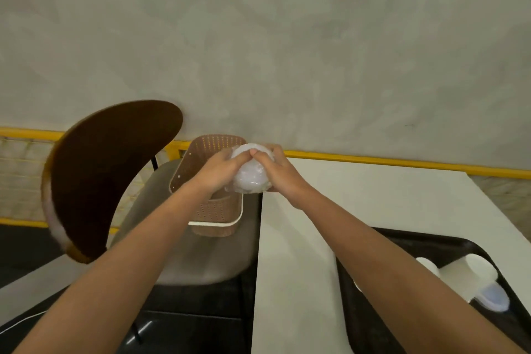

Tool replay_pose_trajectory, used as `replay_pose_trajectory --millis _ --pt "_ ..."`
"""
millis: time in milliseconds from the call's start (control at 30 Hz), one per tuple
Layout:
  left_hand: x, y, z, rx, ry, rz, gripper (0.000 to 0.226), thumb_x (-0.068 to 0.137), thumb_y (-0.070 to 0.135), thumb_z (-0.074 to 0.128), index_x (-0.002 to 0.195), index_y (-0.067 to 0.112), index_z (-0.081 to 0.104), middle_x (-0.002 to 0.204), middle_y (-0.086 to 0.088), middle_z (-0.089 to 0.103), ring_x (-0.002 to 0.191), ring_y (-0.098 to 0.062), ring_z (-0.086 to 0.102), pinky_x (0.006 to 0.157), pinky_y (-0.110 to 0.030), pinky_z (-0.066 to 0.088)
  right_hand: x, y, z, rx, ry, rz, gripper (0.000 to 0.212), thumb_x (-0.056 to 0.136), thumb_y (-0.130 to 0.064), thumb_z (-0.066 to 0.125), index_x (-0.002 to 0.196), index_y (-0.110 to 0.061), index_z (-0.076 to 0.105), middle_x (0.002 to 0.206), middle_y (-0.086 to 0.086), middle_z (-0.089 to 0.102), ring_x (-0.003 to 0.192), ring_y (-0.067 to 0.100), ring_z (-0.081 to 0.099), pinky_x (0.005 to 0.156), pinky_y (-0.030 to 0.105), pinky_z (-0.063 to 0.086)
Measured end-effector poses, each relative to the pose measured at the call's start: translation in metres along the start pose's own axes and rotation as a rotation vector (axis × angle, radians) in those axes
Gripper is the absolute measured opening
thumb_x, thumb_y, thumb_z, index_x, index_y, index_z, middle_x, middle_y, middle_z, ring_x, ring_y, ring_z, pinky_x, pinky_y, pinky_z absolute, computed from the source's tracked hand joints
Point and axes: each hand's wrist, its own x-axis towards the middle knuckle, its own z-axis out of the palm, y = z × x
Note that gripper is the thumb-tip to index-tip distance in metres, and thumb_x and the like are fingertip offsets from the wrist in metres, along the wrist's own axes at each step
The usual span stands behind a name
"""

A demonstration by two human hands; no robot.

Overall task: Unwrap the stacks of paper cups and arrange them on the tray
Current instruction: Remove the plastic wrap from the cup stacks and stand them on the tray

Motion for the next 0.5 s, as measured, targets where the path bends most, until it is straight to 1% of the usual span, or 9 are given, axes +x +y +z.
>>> replay_pose_trajectory --millis 100,133,200,267,300,367,433,467,500 --pt "-0.014 0.010 0.025 -0.148 0.005 0.004 0.028 0.093 0.040 0.055 0.112 0.019 0.059 0.112 -0.008 0.065 0.093 -0.017 0.065 0.076 -0.032 0.056 -0.020 -0.004 -0.021 0.042 0.027 -0.008 0.047 0.088 -0.052 0.054 0.126 -0.029 0.039 0.124 0.000 0.053 0.109 0.020 0.058 0.092 0.043 0.052" --pt "-0.019 0.013 0.034 -0.194 0.014 0.001 0.031 0.091 0.044 0.057 0.110 0.020 0.059 0.113 -0.008 0.065 0.094 -0.018 0.065 0.079 -0.036 0.057 -0.028 -0.004 -0.028 0.048 0.035 -0.008 0.048 0.086 -0.053 0.056 0.126 -0.029 0.039 0.123 0.000 0.054 0.107 0.019 0.058 0.089 0.040 0.054" --pt "-0.031 0.021 0.053 -0.230 0.036 -0.014 0.053 0.081 0.055 0.058 0.118 0.016 0.058 0.116 -0.009 0.065 0.098 -0.020 0.066 0.084 -0.044 0.057 -0.042 -0.003 -0.046 0.032 0.036 -0.004 0.051 0.084 -0.055 0.057 0.125 -0.030 0.038 0.122 -0.001 0.054 0.105 0.017 0.059 0.084 0.036 0.055" --pt "-0.044 0.029 0.073 -0.230 0.056 -0.021 0.074 0.068 0.064 0.057 0.124 0.015 0.057 0.117 -0.006 0.065 0.101 -0.020 0.066 0.087 -0.045 0.055 -0.057 0.000 -0.065 -0.004 0.035 -0.009 0.054 0.083 -0.057 0.058 0.124 -0.030 0.038 0.119 -0.002 0.055 0.104 0.017 0.059 0.083 0.034 0.053" --pt "-0.051 0.033 0.084 -0.232 0.067 -0.026 0.078 0.065 0.066 0.056 0.126 0.016 0.056 0.117 -0.005 0.065 0.102 -0.020 0.065 0.089 -0.045 0.055 -0.065 0.002 -0.075 -0.025 0.037 -0.016 0.055 0.082 -0.057 0.059 0.124 -0.030 0.037 0.118 -0.002 0.055 0.103 0.016 0.060 0.084 0.034 0.053" --pt "-0.062 0.041 0.106 -0.244 0.087 -0.031 0.074 0.071 0.064 0.054 0.127 0.017 0.056 0.119 -0.005 0.064 0.102 -0.019 0.065 0.088 -0.041 0.054 -0.081 0.008 -0.096 -0.072 0.037 -0.019 0.060 0.080 -0.056 0.062 0.126 -0.027 0.036 0.118 -0.002 0.056 0.104 0.017 0.060 0.086 0.034 0.052" --pt "-0.073 0.047 0.129 -0.288 0.086 -0.038 0.059 0.085 0.057 0.053 0.127 0.015 0.055 0.118 -0.004 0.064 0.098 -0.017 0.065 0.075 -0.033 0.053 -0.097 0.016 -0.115 -0.106 0.022 -0.010 0.067 0.078 -0.054 0.065 0.130 -0.025 0.035 0.119 -0.002 0.055 0.106 0.017 0.059 0.088 0.033 0.052" --pt "-0.078 0.048 0.140 -0.306 0.083 -0.040 0.053 0.090 0.053 0.051 0.126 0.016 0.054 0.118 -0.004 0.064 0.097 -0.017 0.065 0.071 -0.031 0.051 -0.105 0.021 -0.126 -0.110 0.018 -0.005 0.068 0.077 -0.053 0.067 0.129 -0.024 0.035 0.119 -0.003 0.055 0.106 0.016 0.058 0.089 0.033 0.051" --pt "-0.084 0.050 0.152 -0.309 0.076 -0.041 0.051 0.090 0.053 0.049 0.125 0.016 0.054 0.119 -0.004 0.063 0.099 -0.018 0.065 0.071 -0.031 0.050 -0.113 0.025 -0.136 -0.108 0.022 -0.001 0.068 0.076 -0.052 0.069 0.128 -0.023 0.036 0.118 -0.003 0.055 0.106 0.015 0.059 0.091 0.034 0.051"
